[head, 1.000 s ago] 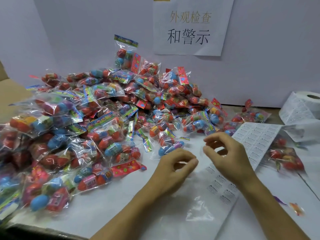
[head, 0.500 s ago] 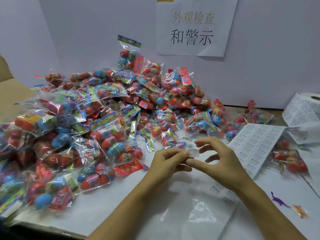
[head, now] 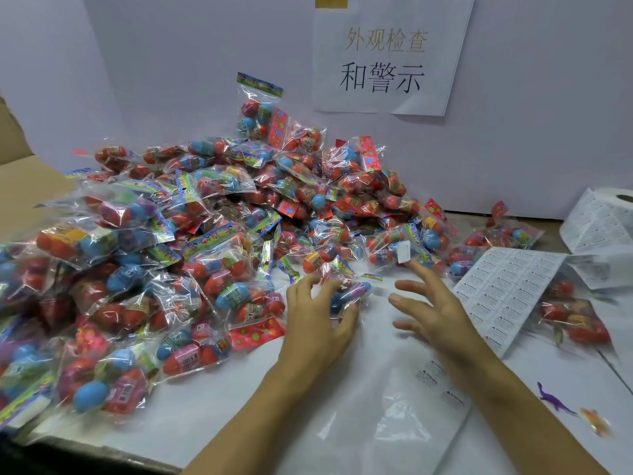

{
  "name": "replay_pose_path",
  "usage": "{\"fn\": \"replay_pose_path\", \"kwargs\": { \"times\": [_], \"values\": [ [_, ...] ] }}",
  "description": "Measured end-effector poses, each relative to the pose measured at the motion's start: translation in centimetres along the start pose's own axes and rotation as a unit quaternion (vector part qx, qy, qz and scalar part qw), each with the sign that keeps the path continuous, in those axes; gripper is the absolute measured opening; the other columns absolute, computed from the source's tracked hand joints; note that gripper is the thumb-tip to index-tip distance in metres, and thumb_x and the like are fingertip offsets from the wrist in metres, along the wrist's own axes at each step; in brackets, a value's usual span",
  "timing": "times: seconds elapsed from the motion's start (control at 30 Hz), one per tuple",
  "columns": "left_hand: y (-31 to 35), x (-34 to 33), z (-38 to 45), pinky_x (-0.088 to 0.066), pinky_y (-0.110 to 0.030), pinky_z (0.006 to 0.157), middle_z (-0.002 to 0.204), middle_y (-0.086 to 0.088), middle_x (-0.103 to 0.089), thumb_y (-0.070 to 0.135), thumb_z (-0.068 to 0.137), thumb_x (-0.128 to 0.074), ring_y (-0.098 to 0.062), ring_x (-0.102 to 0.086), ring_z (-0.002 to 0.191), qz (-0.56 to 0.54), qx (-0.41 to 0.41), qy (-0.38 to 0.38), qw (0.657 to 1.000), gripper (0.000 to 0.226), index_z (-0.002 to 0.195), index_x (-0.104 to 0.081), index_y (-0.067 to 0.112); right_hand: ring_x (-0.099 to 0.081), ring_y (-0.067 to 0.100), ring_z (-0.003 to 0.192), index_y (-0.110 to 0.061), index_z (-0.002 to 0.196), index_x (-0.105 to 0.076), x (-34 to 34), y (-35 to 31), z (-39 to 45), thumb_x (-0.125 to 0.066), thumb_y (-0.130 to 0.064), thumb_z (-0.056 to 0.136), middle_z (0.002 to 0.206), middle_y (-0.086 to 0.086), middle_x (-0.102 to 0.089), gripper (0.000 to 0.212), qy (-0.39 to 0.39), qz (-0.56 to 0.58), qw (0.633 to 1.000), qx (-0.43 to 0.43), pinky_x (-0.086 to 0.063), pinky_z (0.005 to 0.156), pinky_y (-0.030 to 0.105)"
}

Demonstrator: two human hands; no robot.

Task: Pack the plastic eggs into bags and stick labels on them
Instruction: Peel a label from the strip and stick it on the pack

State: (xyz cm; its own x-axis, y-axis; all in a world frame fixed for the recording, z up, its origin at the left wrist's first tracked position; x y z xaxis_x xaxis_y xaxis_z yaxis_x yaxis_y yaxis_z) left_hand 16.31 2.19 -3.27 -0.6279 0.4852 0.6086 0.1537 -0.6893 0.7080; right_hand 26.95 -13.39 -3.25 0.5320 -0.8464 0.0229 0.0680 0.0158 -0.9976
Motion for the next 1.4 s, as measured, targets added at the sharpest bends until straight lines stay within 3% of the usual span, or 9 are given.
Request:
{"fn": "replay_pose_path", "kwargs": {
  "times": [0.1, 0.2, 0.3, 0.53, 0.7, 0.9, 1.13, 1.27, 1.4],
  "values": [
    [-0.1, -1.0, -0.2, -0.033, -0.022, 0.109, 0.13, -0.004, -0.057, 0.035, 0.096, -0.068, -0.021, -0.044, 0.128, 0.017, -0.011, -0.071, 0.997, 0.032, 0.126, -0.071, 0.024, -0.063, 0.022, 0.118, -0.066, 0.122, -0.046, -0.7, 1.1, 0.0, -0.084, -0.017, 0.08, 0.132, 0.001, -0.053, 0.075, -0.01, 0.038, 0.999, -0.028, -0.057, 0.091, 0.041],
    [0.9, -0.6, -0.2, -0.037, -0.008, 0.094, 0.116, -0.002, -0.061, 0.021, 0.088, -0.079, -0.014, -0.055, 0.108, -0.07, -0.049, -0.064, 0.994, 0.023, 0.109, -0.073, 0.016, -0.055, 0.024, 0.128, -0.06, 0.138, -0.039, -0.7, 2.1, 0.3, -0.088, -0.019, 0.075, 0.139, 0.01, -0.045, 0.09, 0.013, 0.037, 0.998, -0.049, -0.053, 0.101, 0.047],
    [1.5, -0.2, -0.3, -0.05, -0.017, 0.089, 0.116, -0.001, -0.06, 0.009, 0.083, -0.083, -0.012, -0.059, 0.108, -0.148, -0.064, -0.044, 0.986, 0.031, 0.107, -0.067, 0.022, -0.053, 0.025, 0.128, -0.057, 0.139, -0.035, -0.1, 2.8, 0.6, -0.088, -0.021, 0.074, 0.14, 0.011, -0.043, 0.091, 0.057, 0.037, 0.996, -0.055, -0.047, 0.109, 0.052],
    [1.2, -0.8, -0.5, -0.061, -0.032, 0.084, 0.119, 0.003, -0.06, 0.037, 0.069, -0.092, -0.012, -0.067, 0.107, -0.323, 0.031, -0.096, 0.941, 0.068, 0.127, -0.057, 0.034, -0.076, 0.018, 0.089, -0.043, 0.137, -0.039, 1.1, 1.8, 0.5, -0.081, -0.004, 0.08, 0.127, 0.003, -0.059, 0.081, 0.113, 0.093, 0.989, -0.009, -0.057, 0.076, 0.037],
    [-0.1, -1.4, -0.3, -0.06, -0.052, 0.085, 0.105, -0.01, -0.074, 0.055, 0.075, -0.078, -0.027, -0.073, 0.097, -0.393, 0.147, -0.12, 0.9, 0.039, 0.1, -0.076, 0.025, -0.074, 0.02, 0.101, -0.05, 0.141, -0.029, -0.6, 0.0, -0.1, -0.085, -0.013, 0.067, 0.128, -0.003, -0.061, 0.099, 0.029, 0.085, 0.995, 0.051, -0.055, 0.083, 0.031],
    [-0.3, -1.1, -0.1, -0.054, -0.026, 0.067, 0.078, -0.005, -0.072, 0.029, 0.084, -0.08, -0.016, -0.066, 0.074, -0.421, 0.131, -0.114, 0.89, 0.012, 0.081, -0.079, 0.017, -0.074, 0.022, 0.101, -0.049, 0.142, -0.028, -1.1, -0.7, -0.5, -0.088, -0.017, 0.063, 0.128, -0.003, -0.061, 0.104, 0.009, 0.086, 0.994, 0.065, -0.058, 0.08, 0.027],
    [-0.4, -1.7, -0.2, -0.06, -0.04, 0.081, 0.086, -0.006, -0.074, 0.037, 0.081, -0.083, -0.022, -0.072, 0.087, -0.452, 0.168, -0.116, 0.868, 0.021, 0.085, -0.079, 0.017, -0.074, 0.007, 0.085, -0.038, 0.146, -0.031, -0.2, -0.5, -0.4, -0.084, -0.003, 0.076, 0.122, -0.007, -0.063, 0.095, 0.072, 0.046, 0.993, 0.086, -0.054, 0.066, 0.012],
    [-0.1, -2.1, -0.5, -0.061, -0.033, 0.078, 0.089, -0.004, -0.076, 0.043, 0.078, -0.081, -0.018, -0.074, 0.086, -0.484, 0.207, -0.157, 0.836, 0.023, 0.086, -0.081, 0.021, -0.073, 0.013, 0.088, -0.041, 0.141, -0.033, 0.8, -0.4, -0.3, -0.087, -0.008, 0.074, 0.121, -0.011, -0.064, 0.092, 0.122, 0.053, 0.987, 0.093, -0.056, 0.075, 0.021],
    [0.8, -2.4, -1.1, -0.057, -0.052, 0.092, 0.109, -0.019, -0.075, 0.031, 0.077, -0.087, -0.042, -0.072, 0.102, -0.472, 0.189, -0.205, 0.836, 0.036, 0.106, -0.075, 0.013, -0.074, 0.013, 0.093, -0.046, 0.128, -0.04, 1.7, -0.3, -0.2, -0.087, -0.007, 0.072, 0.117, -0.012, -0.067, 0.083, 0.16, 0.091, 0.979, 0.089, -0.056, 0.089, 0.035]
  ]
}}
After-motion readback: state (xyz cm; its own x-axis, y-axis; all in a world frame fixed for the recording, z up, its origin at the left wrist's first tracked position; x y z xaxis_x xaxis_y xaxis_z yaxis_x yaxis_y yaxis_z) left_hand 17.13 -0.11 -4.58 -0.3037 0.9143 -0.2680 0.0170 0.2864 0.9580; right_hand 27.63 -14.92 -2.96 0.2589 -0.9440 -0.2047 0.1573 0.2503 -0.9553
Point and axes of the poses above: each hand's wrist, its own z-axis towards the middle knuckle, its own x-axis out of the back of the hand, y = z × x, the point moved 7 cm from there along z, towards the middle knuckle
